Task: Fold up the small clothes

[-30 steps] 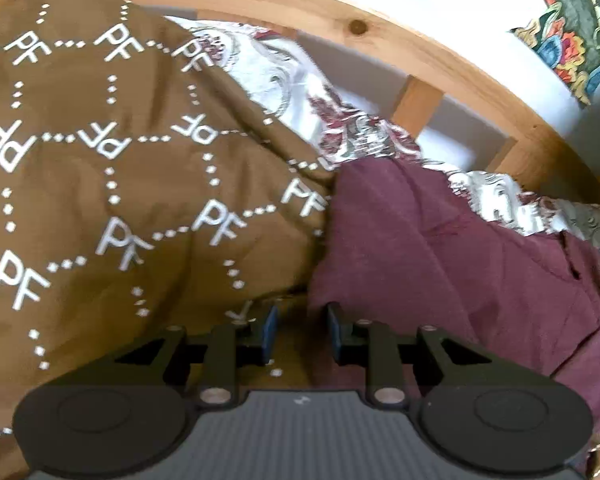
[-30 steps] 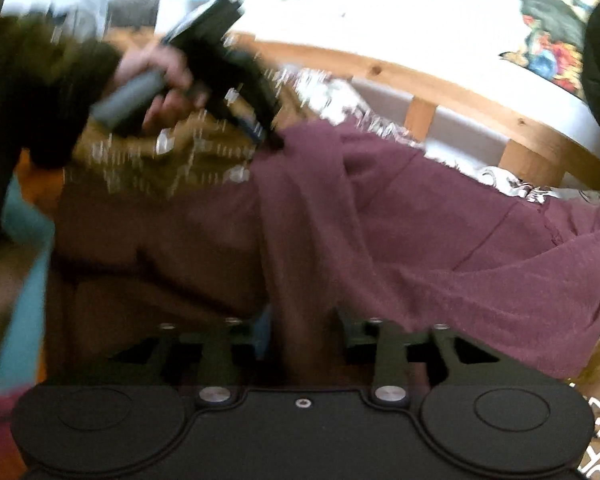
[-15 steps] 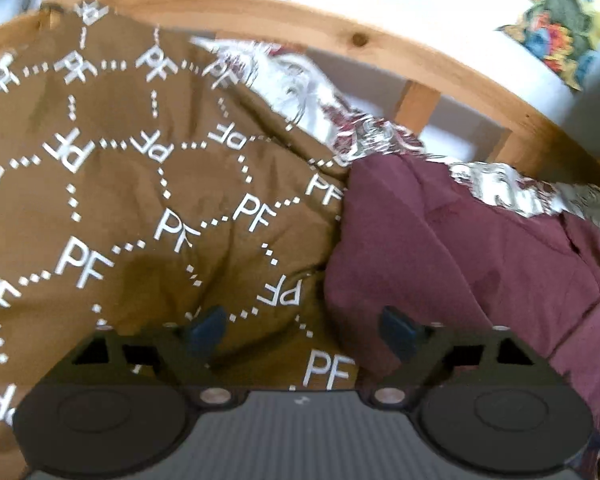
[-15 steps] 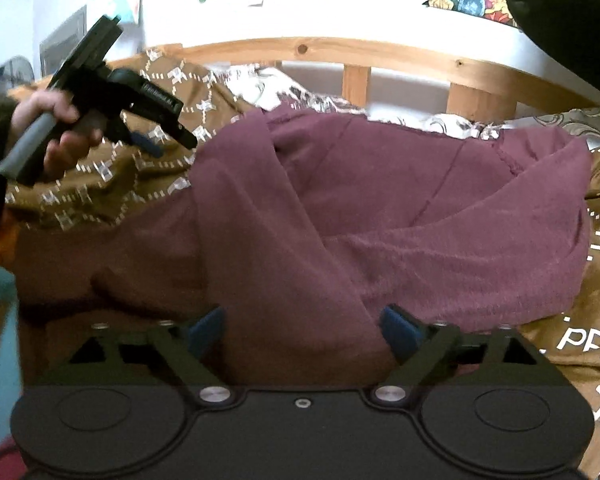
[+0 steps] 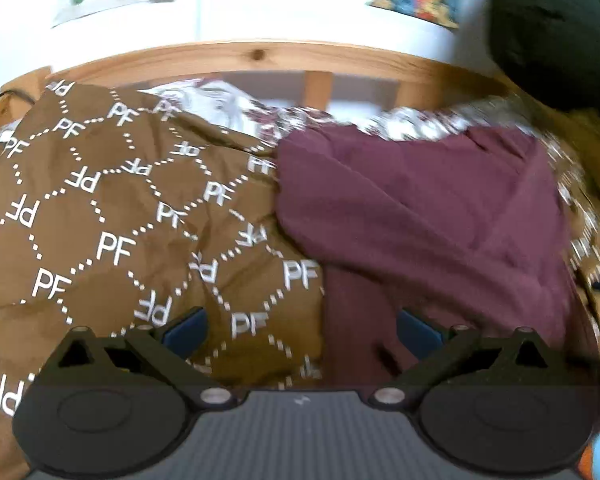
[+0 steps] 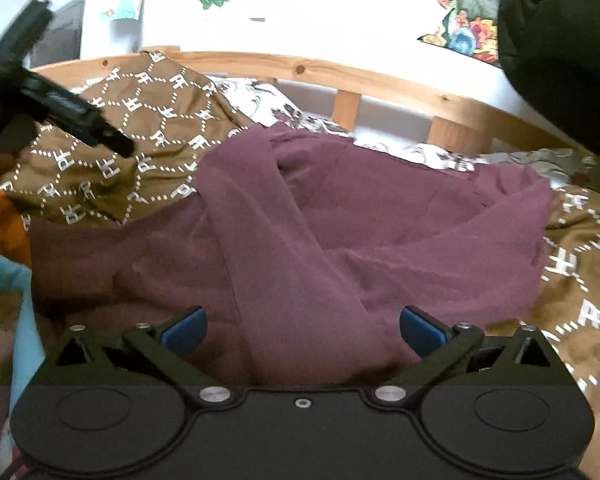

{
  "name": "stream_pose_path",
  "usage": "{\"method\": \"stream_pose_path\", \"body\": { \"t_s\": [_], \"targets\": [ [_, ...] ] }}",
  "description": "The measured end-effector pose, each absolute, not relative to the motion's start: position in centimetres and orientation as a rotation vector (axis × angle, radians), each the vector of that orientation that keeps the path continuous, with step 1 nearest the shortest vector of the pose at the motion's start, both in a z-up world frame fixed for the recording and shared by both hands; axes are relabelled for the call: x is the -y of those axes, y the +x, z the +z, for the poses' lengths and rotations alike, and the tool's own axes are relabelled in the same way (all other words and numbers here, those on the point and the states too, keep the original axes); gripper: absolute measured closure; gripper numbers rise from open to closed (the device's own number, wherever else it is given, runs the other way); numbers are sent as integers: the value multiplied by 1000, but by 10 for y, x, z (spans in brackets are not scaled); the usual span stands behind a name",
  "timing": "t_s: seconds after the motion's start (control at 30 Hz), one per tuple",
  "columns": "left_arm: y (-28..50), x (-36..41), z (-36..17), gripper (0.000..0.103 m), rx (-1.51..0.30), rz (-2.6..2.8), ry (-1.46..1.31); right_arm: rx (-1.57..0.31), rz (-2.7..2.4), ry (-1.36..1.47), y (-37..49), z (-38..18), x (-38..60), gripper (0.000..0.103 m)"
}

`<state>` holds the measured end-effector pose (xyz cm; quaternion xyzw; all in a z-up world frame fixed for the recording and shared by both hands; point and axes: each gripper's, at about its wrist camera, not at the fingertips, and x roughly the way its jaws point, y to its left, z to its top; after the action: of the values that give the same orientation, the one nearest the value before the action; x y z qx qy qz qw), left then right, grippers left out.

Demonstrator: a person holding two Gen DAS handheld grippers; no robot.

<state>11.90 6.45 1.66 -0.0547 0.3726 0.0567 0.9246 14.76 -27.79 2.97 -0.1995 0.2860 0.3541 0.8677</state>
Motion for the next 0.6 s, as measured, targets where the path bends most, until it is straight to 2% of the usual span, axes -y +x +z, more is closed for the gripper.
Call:
{"method": "stream_pose_path", "body": {
  "t_s": [0.37,0.6],
  "targets": [
    [71,-52,2,1,-822,-172,-12,-712,749,-633,94,49,300,1],
    [63,-46,-9,1,-868,-311,47,-787,740,-816,63,39,305,1]
  ]
}}
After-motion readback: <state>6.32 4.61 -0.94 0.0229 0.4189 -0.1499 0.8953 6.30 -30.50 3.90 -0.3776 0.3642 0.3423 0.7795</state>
